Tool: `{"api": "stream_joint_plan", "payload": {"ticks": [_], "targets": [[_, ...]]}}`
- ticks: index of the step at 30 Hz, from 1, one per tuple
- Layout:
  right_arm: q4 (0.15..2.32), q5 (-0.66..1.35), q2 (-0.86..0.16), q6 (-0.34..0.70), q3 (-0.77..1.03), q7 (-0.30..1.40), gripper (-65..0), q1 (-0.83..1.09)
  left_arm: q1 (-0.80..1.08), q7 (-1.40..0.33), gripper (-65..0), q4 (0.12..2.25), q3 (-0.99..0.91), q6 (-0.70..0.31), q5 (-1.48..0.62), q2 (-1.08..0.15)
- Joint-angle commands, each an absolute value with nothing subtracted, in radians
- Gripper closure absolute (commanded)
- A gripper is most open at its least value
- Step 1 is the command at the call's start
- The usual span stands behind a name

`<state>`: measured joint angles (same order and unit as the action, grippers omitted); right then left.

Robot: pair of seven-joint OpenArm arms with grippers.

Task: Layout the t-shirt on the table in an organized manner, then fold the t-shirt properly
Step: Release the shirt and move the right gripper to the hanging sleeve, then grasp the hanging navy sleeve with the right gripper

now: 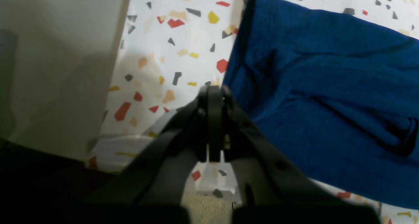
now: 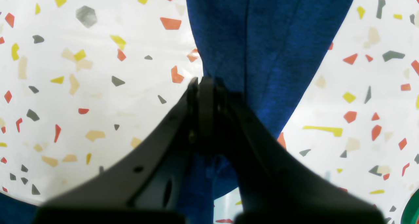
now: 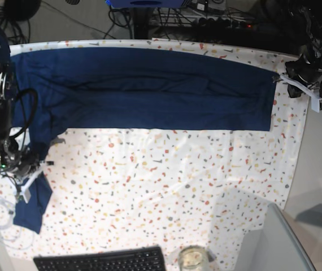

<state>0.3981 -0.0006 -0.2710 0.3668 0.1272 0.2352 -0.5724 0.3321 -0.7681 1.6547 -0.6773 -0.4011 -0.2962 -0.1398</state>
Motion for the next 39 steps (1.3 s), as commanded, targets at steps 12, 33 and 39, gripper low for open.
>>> {"api": "stream_joint_plan", "payload": {"ticks": [12, 33, 39], "targets": [[1.102, 0.136, -0.28, 0.375, 0.131, 0.42, -0.2, -0.243, 0.303, -0.751, 0.0, 1.669, -0.682, -0.406, -0.295, -0.159], [1.509, 0.199, -0.205, 0.375, 0.131, 0.717, -15.3, -0.007, 0.292, -0.751, 0.0, 1.655, -0.682, -0.406, -0.295, -0.159], [1.561, 0.197, -0.202, 0.366, 0.131, 0.728, -38.6, -0.064, 0.297, -0.75, 0.0, 1.655, -0.682, -0.406, -0.295, -0.159]]}}
